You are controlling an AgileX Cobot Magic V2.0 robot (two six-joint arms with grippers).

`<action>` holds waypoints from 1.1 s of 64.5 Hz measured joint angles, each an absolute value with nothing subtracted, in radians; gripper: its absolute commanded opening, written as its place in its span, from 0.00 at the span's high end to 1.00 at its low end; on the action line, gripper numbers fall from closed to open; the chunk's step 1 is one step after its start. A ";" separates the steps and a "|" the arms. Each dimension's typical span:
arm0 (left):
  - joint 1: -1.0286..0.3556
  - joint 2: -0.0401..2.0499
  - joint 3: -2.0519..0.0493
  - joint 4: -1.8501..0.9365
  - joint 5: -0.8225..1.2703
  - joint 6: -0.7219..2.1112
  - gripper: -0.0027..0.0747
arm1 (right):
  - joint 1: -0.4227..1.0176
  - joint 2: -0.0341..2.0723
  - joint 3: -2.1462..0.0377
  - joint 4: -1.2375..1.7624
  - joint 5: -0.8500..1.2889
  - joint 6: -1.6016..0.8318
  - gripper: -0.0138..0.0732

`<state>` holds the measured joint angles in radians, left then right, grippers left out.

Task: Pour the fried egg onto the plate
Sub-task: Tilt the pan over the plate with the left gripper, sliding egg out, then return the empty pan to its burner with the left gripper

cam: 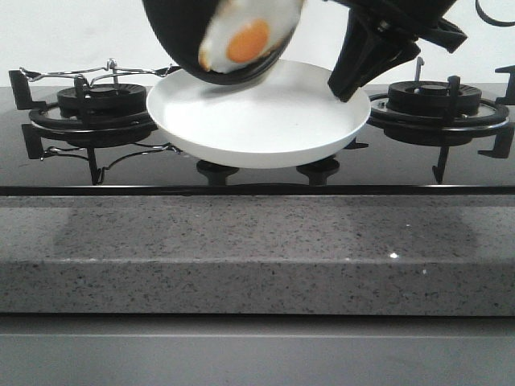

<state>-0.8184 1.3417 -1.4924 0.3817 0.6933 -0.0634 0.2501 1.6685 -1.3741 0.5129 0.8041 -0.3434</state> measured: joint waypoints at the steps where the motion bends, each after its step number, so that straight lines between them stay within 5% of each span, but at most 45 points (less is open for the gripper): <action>1: -0.818 1.342 -1.492 0.384 0.693 -0.066 0.99 | 0.250 1.668 -1.374 0.513 0.804 -0.343 0.91; 34: -0.780 1.327 -1.492 0.383 0.687 -0.192 0.99 | 0.250 1.668 -1.374 0.513 0.807 -0.343 0.91; 51: -0.540 1.302 -1.492 0.124 0.605 -0.234 0.99 | 0.250 1.668 -1.374 0.513 0.807 -0.343 0.91; 71: -0.104 1.332 -1.420 -0.713 0.606 0.190 0.99 | 0.250 1.668 -1.374 0.513 0.807 -0.343 0.91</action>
<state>-0.1044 1.3317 -1.4197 -0.7129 0.6058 0.1898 0.2501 1.6685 -1.3737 0.5129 0.8066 -0.3434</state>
